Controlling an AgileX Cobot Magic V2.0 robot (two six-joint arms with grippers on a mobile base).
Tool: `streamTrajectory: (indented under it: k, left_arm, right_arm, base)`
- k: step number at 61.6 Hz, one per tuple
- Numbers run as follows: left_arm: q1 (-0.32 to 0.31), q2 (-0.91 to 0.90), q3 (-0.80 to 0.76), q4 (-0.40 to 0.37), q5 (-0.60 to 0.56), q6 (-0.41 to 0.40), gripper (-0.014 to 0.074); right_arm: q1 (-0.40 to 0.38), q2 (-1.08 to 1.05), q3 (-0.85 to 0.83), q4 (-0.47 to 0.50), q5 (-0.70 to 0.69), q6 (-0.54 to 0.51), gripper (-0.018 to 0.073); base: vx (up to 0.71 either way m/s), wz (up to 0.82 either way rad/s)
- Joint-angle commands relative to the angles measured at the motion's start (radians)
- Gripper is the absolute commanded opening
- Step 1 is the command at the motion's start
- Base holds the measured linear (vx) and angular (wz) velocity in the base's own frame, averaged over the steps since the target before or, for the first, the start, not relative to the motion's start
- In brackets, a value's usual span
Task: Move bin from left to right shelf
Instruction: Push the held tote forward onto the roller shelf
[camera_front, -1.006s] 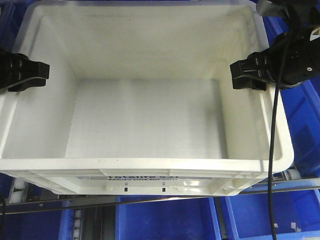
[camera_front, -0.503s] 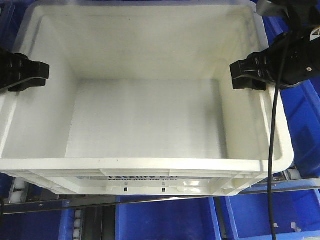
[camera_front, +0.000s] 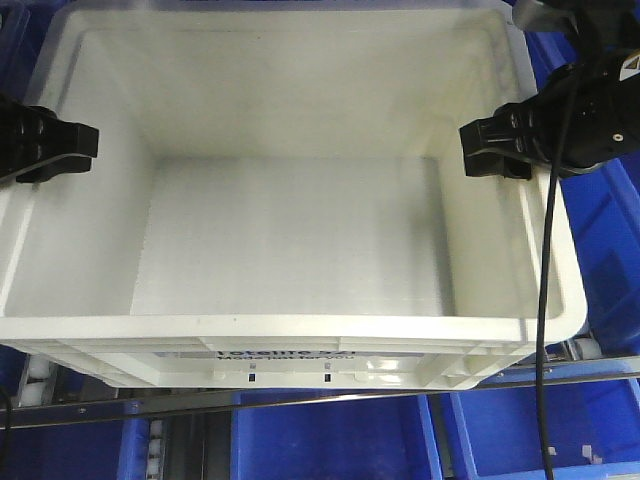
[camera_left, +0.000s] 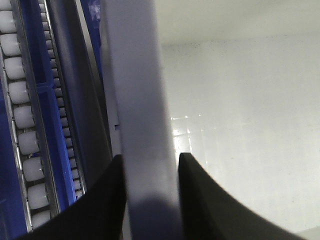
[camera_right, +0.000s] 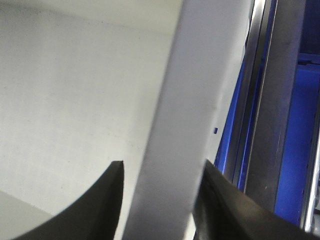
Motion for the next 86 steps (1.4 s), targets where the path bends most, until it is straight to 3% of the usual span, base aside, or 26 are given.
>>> streamTrajectory:
  k: [1,16,30,86]
  left_arm:
    - [-0.007,-0.042,-0.040,-0.039,-0.106,0.035,-0.0005]
    - [-0.007,-0.018,-0.040,-0.043,-0.106,0.035,-0.0005]
    - [-0.007,0.029,-0.040,-0.095,-0.108,0.035,-0.0005]
    - [-0.007,0.073,-0.040,-0.122,-0.185,0.035,-0.0005]
  right_arm:
    - [-0.002,-0.036,-0.034,-0.011,-0.115,-0.011,-0.0004]
    - [-0.002,-0.036,-0.034,-0.111,-0.161,-0.011,-0.0004]
    - [-0.006,-0.036,-0.034,-0.132,-0.217,-0.011,-0.0004]
    - [-0.014,0.066,-0.034,-0.201,-0.429,-0.014,-0.0004]
  base:
    - [0.00,0.00]
    - [0.00,0.00]
    - [0.00,0.00]
    - [0.00,0.00]
